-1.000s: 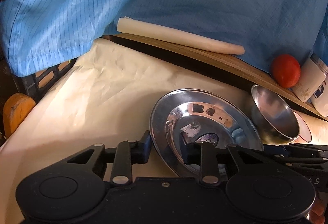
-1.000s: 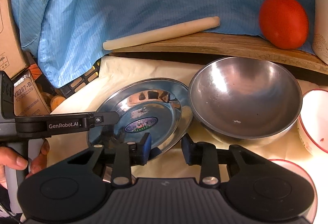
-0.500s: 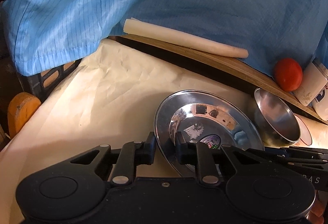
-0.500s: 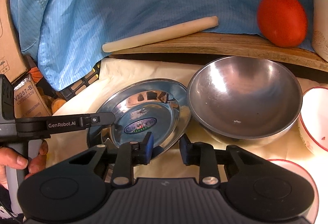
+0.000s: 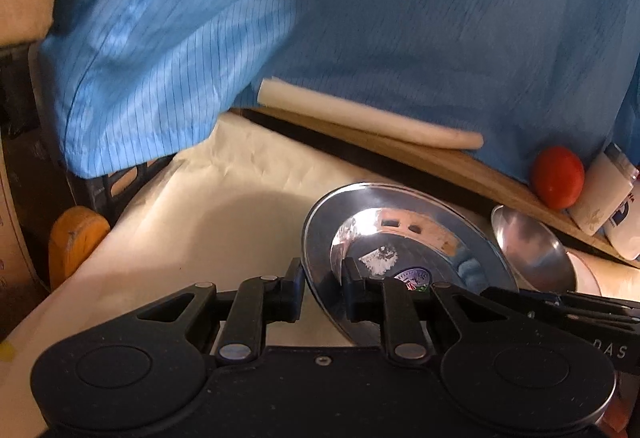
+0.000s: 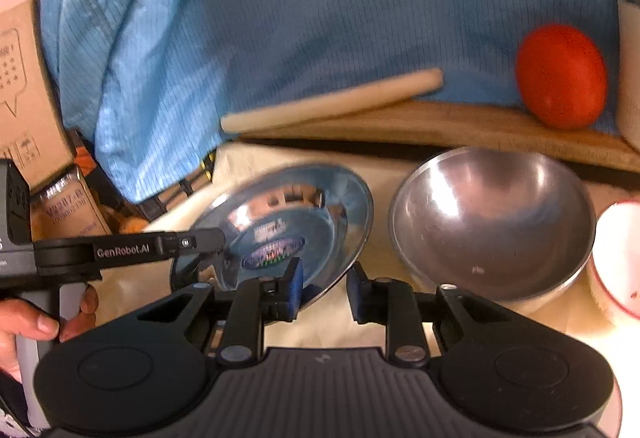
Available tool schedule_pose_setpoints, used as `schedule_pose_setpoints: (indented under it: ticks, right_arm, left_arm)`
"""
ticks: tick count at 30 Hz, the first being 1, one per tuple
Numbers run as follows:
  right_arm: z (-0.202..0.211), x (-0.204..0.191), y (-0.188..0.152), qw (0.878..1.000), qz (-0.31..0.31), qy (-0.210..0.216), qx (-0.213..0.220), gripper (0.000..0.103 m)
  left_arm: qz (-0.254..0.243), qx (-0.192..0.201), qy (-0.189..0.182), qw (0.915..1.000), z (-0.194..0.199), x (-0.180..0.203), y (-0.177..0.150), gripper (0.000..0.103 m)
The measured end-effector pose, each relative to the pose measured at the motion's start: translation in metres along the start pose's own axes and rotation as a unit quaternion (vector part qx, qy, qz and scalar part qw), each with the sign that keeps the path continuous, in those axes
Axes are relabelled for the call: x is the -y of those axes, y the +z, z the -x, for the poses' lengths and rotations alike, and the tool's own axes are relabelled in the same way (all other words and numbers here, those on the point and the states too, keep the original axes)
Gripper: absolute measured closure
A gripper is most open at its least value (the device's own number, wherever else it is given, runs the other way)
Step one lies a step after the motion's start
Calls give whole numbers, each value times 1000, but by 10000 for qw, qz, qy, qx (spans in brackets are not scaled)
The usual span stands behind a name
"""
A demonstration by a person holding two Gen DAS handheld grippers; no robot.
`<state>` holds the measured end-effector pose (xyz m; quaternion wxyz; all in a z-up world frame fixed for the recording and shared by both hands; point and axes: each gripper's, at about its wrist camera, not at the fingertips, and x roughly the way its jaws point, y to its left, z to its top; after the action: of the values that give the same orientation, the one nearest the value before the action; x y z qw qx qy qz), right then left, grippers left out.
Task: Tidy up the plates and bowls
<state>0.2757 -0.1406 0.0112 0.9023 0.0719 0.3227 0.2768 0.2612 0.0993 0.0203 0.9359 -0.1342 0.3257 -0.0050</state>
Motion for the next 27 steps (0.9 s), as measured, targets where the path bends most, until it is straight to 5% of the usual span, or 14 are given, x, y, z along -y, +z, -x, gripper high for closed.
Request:
schedule_pose_setpoints:
  ticks: [27]
  right_arm:
    - [70,-18,-37,9991,277,-4,323,76]
  left_arm:
    - [-221,221,-286,9991,68,32,-39,82]
